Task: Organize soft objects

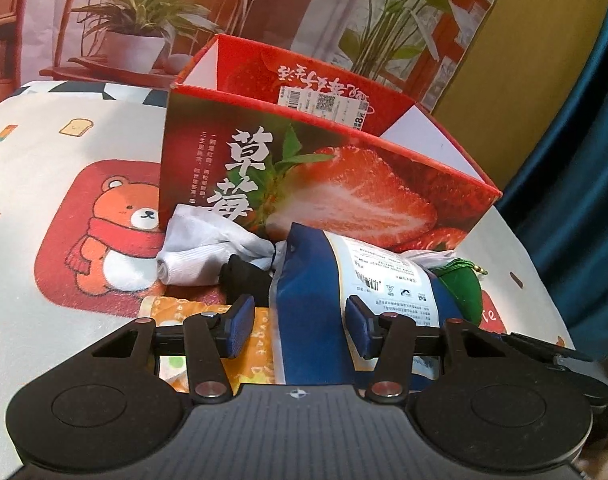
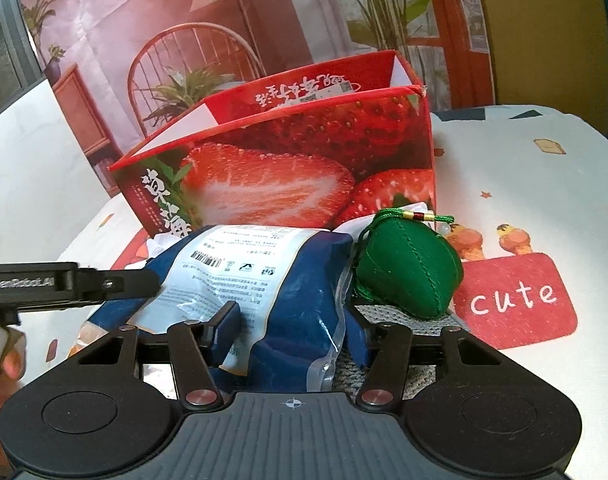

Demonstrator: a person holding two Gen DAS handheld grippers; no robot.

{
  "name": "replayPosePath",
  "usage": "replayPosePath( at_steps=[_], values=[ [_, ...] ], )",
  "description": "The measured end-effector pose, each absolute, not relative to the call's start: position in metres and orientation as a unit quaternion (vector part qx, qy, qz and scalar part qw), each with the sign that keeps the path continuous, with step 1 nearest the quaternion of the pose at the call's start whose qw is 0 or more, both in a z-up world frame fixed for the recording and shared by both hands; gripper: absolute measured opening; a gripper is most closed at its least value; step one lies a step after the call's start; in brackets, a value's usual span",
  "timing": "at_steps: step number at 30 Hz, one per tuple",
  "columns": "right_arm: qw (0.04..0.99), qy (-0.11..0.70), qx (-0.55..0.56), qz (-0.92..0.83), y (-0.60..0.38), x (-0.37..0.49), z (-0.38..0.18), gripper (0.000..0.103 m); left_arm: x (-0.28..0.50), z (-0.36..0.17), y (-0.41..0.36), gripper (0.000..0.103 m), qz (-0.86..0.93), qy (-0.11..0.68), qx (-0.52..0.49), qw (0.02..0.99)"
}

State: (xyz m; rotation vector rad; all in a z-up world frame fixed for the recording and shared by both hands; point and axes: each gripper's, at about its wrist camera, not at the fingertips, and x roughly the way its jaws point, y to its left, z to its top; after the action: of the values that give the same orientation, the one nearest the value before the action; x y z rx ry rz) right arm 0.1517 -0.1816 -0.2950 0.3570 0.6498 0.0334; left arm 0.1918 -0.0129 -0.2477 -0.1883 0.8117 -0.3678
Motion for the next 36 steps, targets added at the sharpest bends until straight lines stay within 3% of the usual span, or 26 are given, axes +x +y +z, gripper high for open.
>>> replayPosePath(
  at_steps=[13,15,18,36],
  values=[
    [0.92,0.356,0.161,0.04,-0.186,0.169,-0.29,0.05,0.212,-0.251,-0.023,0.052,-0.198,0.409,-0.088,0.887],
    [0.919,0.358,0.159,0.042,-0.186,0.17,-0.288,0.047,0.211,-0.25,-0.024,0.041,-0.193,0.404,-0.081,0.89],
    [0.92,0.357,0.154,0.043,-0.186,0.17,-0.285,0.043,0.213,-0.25,-0.02,0.034,-0.197,0.405,-0.094,0.888],
    [0.941,0.317,0.104,0.06,-0.176,0.167,-0.255,0.033,0.207,-0.227,-0.012,0.022,-0.202,0.379,-0.101,0.897]
  ],
)
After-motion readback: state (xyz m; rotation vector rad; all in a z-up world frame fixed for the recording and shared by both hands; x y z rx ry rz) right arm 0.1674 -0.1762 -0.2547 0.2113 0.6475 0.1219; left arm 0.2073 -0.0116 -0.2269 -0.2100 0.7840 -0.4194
